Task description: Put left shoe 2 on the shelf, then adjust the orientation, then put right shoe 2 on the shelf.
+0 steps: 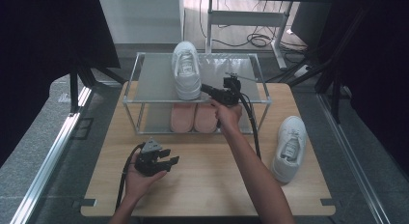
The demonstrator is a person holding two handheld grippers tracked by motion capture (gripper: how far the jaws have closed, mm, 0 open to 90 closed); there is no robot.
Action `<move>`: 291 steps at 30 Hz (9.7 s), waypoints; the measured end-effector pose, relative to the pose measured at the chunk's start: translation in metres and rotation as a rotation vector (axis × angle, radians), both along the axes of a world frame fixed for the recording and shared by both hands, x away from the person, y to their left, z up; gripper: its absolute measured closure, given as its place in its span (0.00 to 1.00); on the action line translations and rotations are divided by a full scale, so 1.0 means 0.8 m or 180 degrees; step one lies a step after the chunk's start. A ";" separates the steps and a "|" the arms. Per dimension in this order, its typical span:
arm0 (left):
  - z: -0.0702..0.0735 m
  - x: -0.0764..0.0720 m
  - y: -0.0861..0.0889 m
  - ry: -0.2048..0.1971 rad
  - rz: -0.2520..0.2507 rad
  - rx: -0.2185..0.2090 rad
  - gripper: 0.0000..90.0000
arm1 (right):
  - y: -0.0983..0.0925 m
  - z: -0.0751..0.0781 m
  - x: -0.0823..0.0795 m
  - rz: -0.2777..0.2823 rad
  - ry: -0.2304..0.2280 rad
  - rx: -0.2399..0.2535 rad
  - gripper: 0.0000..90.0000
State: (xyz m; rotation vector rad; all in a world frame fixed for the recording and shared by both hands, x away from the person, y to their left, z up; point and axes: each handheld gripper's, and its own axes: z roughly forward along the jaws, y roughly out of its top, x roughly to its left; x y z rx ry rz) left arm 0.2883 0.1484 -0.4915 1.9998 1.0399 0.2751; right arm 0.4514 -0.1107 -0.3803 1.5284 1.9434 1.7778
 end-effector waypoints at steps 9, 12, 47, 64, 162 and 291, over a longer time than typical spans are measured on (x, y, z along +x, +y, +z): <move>0.002 -0.001 0.001 -0.0013 0.0000 -0.0014 0.58 | 0.011 0.001 -0.004 0.0032 -0.0088 -0.0160 1.00; 0.001 -0.001 0.000 -0.0008 -0.0010 -0.0007 0.58 | 0.012 0.001 -0.004 0.0027 -0.0092 -0.0156 1.00; 0.001 -0.001 0.001 0.0000 0.0009 0.0008 0.57 | -0.044 0.005 -0.066 0.0169 -0.0483 -0.0377 1.00; 0.000 -0.001 0.001 0.0010 0.0025 -0.0004 0.57 | -0.092 -0.042 -0.129 0.0177 -0.0493 -0.0384 1.00; -0.001 0.002 0.003 0.0035 -0.0003 0.0008 0.57 | -0.236 -0.136 -0.257 -0.0763 -0.0086 -0.1611 1.00; -0.008 0.006 -0.002 0.0138 -0.0011 -0.0028 0.56 | -0.422 -0.109 -0.146 -0.0642 0.0331 -0.1840 0.66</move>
